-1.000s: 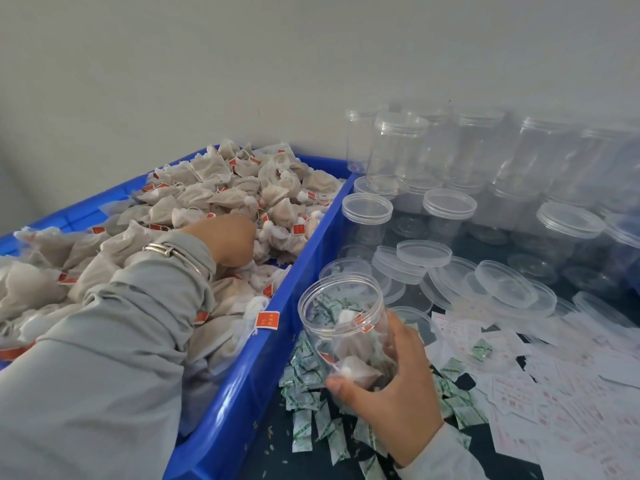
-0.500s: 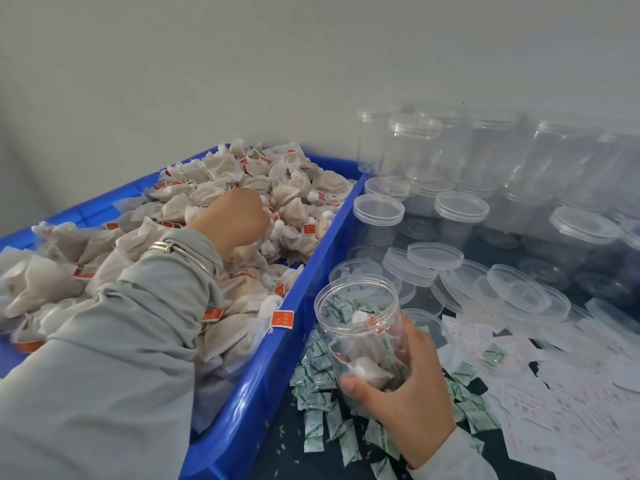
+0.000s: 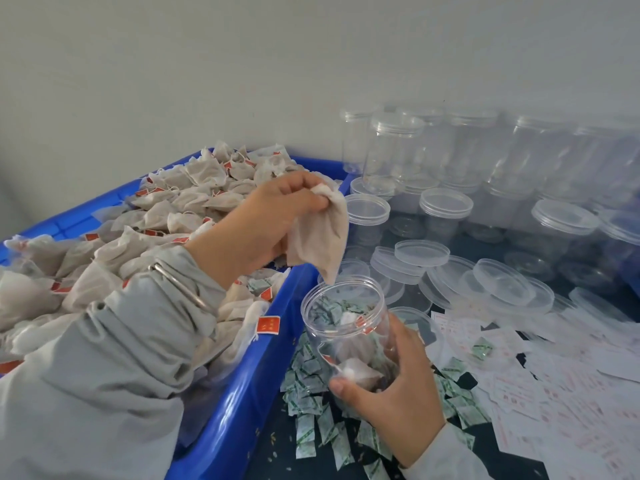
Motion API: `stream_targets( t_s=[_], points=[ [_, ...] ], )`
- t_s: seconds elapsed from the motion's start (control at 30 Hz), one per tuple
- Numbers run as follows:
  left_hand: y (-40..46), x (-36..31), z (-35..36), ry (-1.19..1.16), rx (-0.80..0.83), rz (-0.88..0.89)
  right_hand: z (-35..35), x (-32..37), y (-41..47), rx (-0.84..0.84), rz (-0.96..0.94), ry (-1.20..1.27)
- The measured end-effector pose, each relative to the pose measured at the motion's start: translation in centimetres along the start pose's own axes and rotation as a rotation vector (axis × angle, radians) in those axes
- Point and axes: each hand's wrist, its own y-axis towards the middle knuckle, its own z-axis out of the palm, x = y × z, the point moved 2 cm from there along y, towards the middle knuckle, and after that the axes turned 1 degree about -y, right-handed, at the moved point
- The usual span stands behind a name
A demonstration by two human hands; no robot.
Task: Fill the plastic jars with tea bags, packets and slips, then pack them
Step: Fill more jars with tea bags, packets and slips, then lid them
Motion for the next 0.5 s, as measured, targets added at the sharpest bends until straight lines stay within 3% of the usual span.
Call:
stream_targets(
  t_s=[0.13, 0.5],
  points=[
    [-0.6, 1.0, 1.5, 0.15, 0.155, -0.052, 0.0, 0.1, 0.0, -0.011, 0.002, 0.015],
    [-1.5, 2.7, 3.4, 0.215, 0.433, -0.131, 0.1, 0.2, 0.1, -0.051, 0.001, 0.083]
  ],
)
